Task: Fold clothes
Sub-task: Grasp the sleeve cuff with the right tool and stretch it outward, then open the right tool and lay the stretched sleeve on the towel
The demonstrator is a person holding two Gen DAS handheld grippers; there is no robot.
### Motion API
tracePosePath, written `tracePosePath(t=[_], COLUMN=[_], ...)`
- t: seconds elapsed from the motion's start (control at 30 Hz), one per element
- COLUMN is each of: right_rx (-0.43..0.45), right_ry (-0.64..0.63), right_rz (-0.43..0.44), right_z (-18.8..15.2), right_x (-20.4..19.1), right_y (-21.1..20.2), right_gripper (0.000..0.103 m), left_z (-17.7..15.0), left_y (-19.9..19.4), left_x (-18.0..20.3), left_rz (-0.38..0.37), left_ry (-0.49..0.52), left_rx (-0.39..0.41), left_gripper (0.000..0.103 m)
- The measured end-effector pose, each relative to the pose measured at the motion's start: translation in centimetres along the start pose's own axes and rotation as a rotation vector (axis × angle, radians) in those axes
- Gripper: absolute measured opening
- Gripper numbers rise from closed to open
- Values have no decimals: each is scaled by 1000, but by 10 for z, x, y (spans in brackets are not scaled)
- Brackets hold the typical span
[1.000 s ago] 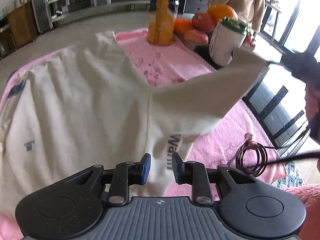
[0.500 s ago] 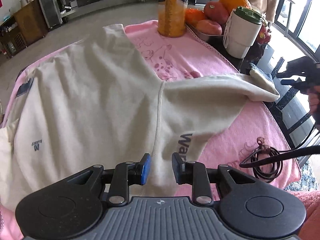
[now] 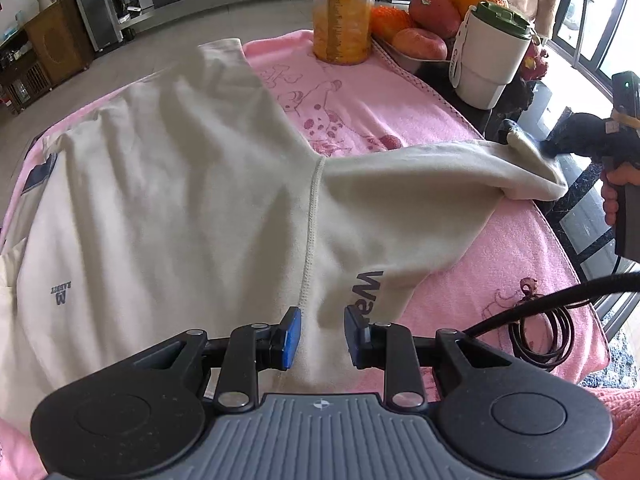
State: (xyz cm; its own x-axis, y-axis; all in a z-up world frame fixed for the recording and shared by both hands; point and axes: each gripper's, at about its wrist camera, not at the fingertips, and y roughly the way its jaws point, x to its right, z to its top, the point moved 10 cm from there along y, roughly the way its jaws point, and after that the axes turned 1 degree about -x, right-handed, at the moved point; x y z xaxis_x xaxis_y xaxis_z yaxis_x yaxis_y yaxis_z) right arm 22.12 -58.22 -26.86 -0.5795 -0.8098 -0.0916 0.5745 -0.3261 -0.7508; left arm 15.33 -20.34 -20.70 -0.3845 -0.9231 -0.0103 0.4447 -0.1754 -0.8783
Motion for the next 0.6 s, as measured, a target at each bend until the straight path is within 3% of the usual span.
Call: tracePosePath(t=[0.13,0.23,0.37,0.47,0.53,0.6], right_rx=[243,313,308,244,173,123], right_ry=[193,289,237,191,168,199], right_rz=[-25,10,-6,-65,-139,-144], right_z=[44,58,58,52,41,36], right_x=[26,36,26,24,33,41], right_y=[-44,-56,-44,-23,-5,-4], right_gripper=[3,3,3,5,21,22], left_z=[3,4,2,-2,-5,-7], left_y=[0,4,12,21,23,21], left_x=[1,6,15,18,16,14], left_rz=[1,-10,-54,-66,-65,-68], left_ry=[11,28,44,42,38,36], left_rx=[9,2,-19,-42,-52,-52], left_gripper=[26,26,29,30,30,30])
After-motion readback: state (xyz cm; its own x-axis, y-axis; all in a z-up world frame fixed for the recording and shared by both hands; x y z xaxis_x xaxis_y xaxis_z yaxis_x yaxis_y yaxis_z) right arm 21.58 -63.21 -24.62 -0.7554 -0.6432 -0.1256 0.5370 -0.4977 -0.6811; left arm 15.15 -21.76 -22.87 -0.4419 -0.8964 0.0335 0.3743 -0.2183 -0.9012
